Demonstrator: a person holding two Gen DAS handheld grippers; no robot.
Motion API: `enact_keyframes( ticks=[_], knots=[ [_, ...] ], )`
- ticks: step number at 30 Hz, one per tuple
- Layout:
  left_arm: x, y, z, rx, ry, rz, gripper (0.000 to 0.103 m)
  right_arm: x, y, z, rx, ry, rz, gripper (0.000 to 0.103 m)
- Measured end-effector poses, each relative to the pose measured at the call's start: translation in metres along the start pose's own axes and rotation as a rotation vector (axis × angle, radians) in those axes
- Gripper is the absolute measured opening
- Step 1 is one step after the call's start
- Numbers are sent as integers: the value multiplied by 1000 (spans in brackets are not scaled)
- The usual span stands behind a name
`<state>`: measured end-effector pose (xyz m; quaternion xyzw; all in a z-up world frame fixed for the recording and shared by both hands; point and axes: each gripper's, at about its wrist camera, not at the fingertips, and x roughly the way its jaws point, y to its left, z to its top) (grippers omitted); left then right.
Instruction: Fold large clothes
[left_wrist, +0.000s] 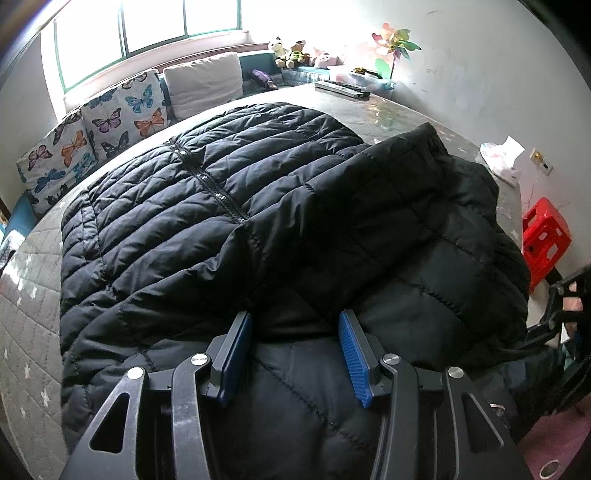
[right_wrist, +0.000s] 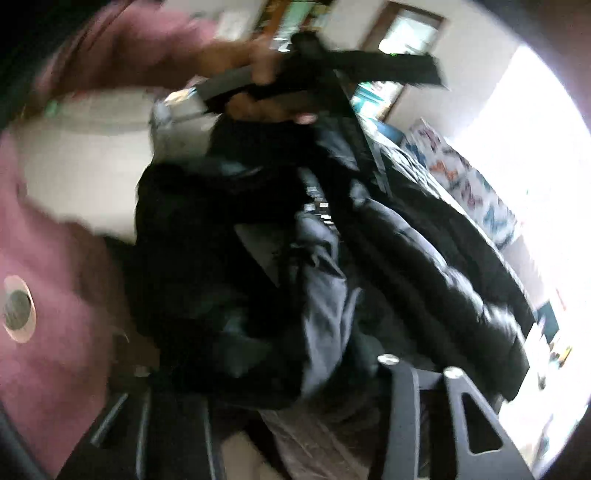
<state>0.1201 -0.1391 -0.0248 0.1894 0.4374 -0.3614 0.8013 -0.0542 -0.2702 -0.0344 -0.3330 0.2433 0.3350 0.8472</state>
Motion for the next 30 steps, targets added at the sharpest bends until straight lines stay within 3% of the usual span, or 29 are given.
enact_keyframes(
  ticks=[7, 10, 19, 21, 27, 28, 29, 30],
  knots=[
    [-50, 15, 4, -9, -56, -59, 54, -19, -29, 21, 187, -60, 17, 29],
    [-74, 41, 1, -60, -92, -43, 60, -21, -30, 22, 210, -76, 6, 28],
    [-98, 150, -34, -291, -65, 77, 61, -25, -50, 34, 319, -113, -6, 27],
    [-106, 160, -46, -308, -83, 68, 61, -27, -53, 35, 339, -117, -4, 27],
    [-149, 133, -94, -228, -177, 83, 62, -32, -64, 41, 370, -133, -35, 24],
    [-156, 125, -102, -218, -182, 81, 66, -34, -64, 42, 371, -140, -43, 24],
    [-161, 114, -108, -209, -182, 85, 79, -35, -66, 43, 372, -149, -51, 24],
    [-165, 104, -114, -203, -183, 92, 86, -36, -67, 43, 378, -158, -63, 23]
  ],
)
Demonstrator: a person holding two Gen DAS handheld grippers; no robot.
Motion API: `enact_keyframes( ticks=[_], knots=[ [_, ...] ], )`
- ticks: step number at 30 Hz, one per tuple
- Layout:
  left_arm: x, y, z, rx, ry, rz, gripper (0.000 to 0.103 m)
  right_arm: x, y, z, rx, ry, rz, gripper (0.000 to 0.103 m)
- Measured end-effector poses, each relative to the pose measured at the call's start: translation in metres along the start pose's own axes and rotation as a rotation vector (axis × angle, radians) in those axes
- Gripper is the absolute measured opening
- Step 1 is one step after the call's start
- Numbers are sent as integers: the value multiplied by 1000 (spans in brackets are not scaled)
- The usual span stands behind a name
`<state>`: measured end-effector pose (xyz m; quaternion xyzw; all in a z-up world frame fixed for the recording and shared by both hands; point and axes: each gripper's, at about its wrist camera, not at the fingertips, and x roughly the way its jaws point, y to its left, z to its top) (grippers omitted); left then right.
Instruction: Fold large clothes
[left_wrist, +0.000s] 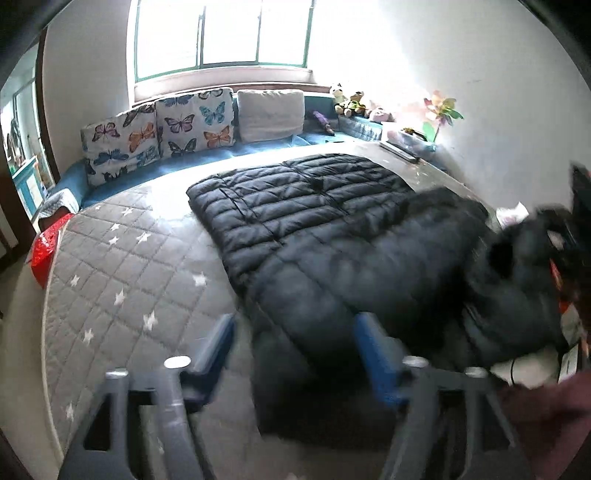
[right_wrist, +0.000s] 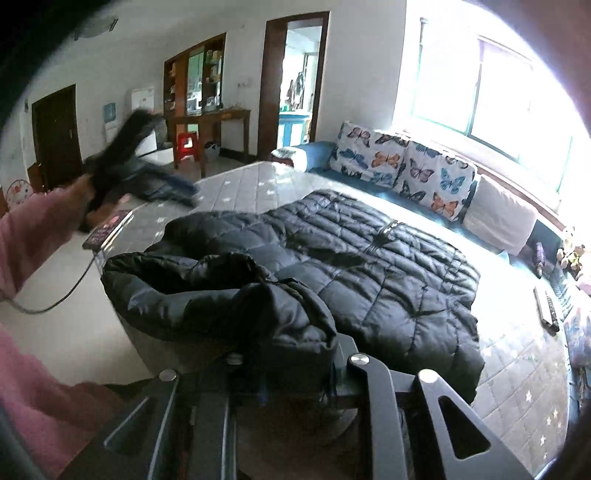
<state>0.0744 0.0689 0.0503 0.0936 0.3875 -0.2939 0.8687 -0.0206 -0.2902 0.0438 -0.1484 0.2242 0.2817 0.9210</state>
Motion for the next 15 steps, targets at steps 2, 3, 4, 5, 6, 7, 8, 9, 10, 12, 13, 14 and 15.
enact_keyframes(
  ticks=[2, 3, 4, 5, 6, 7, 8, 9, 10, 12, 13, 14, 15],
  knots=[
    [-20, -21, -16, 53, -20, 4, 86, -1, -5, 5, 17, -14, -2, 22],
    [-31, -31, -24, 75, -40, 0, 86, -2, -7, 7, 20, -24, -8, 22],
    [-41, -40, -30, 91, -54, -15, 86, -2, -9, 11, 19, -34, -12, 22],
    [-51, -50, -36, 107, -67, -42, 86, -2, -11, 14, 20, -44, -19, 21],
    [-56, -60, -39, 117, -77, -62, 86, -2, -13, 17, 24, -54, -27, 21],
    [-59, -69, -42, 130, -81, -82, 86, -1, -15, 23, 22, -61, -30, 21],
    [-61, -75, -44, 141, -82, -96, 86, 1, -19, 28, 20, -70, -39, 21],
    [-62, -85, -48, 157, -88, -129, 86, 3, -23, 34, 21, -76, -47, 21],
    [-61, -93, -50, 169, -83, -152, 86, 5, -26, 40, 22, -83, -51, 21],
    [-54, -107, -50, 188, -76, -184, 86, 13, -36, 52, 28, -98, -69, 21],
    [-48, -113, -49, 189, -70, -204, 86, 15, -41, 56, 38, -104, -69, 21],
    [-41, -116, -46, 188, -60, -215, 86, 18, -46, 61, 47, -112, -70, 21],
    [-33, -118, -43, 186, -52, -218, 84, 24, -54, 69, 54, -120, -78, 21]
  ],
)
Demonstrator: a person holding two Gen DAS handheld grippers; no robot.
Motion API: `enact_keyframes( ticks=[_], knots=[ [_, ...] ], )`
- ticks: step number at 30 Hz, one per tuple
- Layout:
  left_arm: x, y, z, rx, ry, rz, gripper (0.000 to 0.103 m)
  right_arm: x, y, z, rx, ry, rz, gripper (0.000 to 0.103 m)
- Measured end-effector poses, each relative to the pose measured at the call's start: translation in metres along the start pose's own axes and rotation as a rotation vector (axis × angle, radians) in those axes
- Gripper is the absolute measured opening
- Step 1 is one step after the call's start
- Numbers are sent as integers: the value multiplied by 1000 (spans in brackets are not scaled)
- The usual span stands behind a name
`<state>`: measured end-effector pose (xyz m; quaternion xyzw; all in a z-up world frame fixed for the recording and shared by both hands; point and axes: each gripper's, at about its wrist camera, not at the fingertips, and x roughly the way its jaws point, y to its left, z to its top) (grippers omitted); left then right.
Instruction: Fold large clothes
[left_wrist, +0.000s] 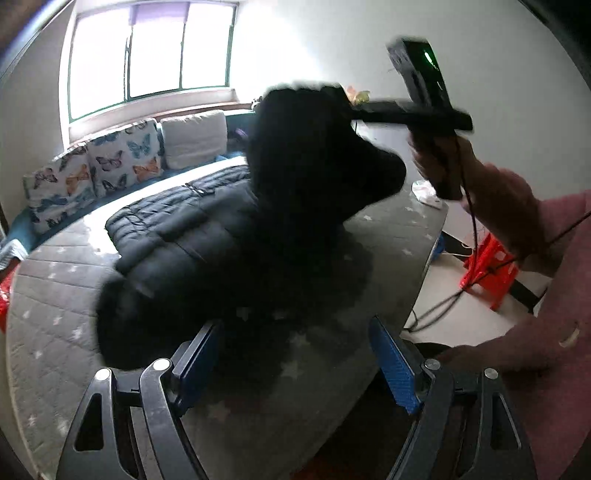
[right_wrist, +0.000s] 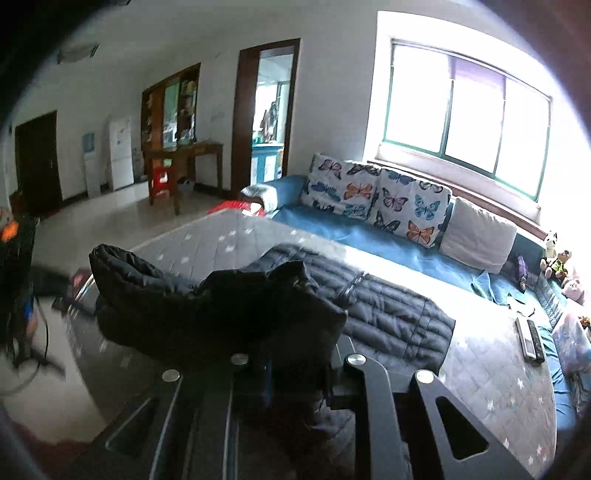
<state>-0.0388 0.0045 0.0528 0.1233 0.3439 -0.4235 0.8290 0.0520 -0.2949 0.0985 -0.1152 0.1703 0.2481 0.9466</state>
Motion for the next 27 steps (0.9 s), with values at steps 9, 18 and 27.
enact_keyframes(
  ticks=[9, 18, 27],
  knots=[
    [34, 71, 49, -254, -84, 76, 67, 68, -50, 37, 61, 26, -43, 21],
    [70, 131, 105, -362, -111, 189, 65, 158, -110, 60, 169, 98, -85, 22],
    [150, 161, 127, -423, 70, 438, 56, 207, -134, 56, 220, 207, -94, 29]
  ],
)
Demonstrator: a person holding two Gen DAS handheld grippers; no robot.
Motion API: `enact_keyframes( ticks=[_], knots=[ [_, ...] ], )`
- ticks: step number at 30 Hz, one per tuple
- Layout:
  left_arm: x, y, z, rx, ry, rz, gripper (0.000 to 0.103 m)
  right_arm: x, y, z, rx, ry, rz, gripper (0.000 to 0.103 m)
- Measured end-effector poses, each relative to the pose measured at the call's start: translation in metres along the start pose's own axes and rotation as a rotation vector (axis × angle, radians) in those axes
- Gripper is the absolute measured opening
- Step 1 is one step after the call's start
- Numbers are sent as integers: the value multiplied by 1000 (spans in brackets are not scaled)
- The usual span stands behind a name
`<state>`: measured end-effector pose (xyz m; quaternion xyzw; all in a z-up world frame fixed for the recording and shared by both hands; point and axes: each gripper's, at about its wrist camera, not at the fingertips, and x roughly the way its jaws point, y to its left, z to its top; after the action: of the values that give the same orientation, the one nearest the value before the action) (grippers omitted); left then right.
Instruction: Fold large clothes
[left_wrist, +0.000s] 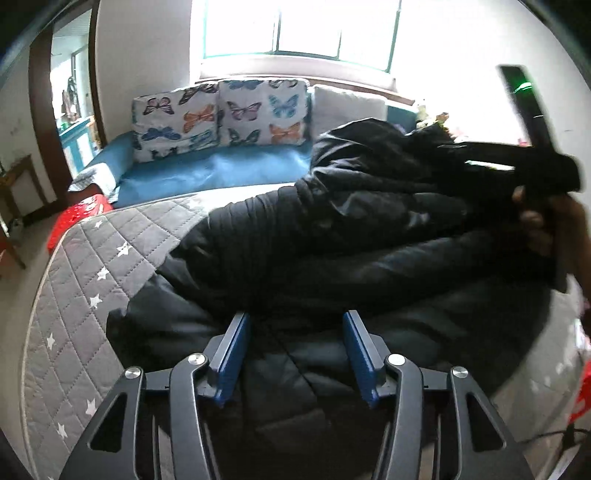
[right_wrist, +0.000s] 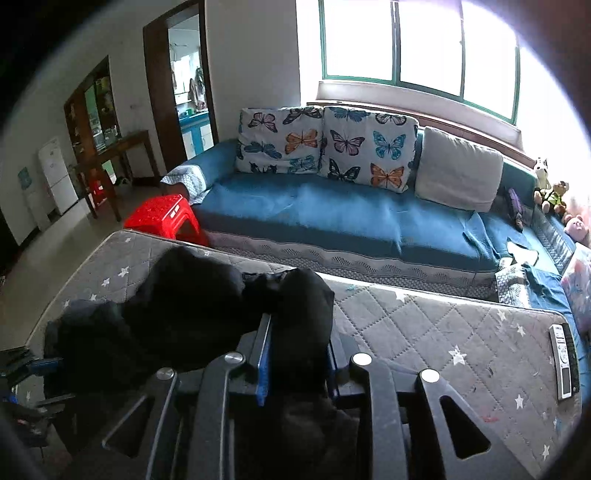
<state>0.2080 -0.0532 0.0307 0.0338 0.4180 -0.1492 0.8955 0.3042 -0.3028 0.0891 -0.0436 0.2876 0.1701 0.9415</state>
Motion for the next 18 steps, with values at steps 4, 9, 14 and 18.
enact_keyframes(
  ticks=[4, 9, 14, 18],
  knots=[
    [23, -1, 17, -63, 25, 16, 56, -33, -6, 0, -22, -46, -10, 62],
    [52, 7, 32, -96, 57, 23, 56, -81, -16, -10, -7, -89, -12, 73],
    [88, 24, 66, -79, 72, 51, 56, -52, -31, -36, -5, 28, 6, 74],
    [110, 29, 83, -70, 90, 49, 58, -7, -48, -58, 26, 126, -55, 74]
  ],
)
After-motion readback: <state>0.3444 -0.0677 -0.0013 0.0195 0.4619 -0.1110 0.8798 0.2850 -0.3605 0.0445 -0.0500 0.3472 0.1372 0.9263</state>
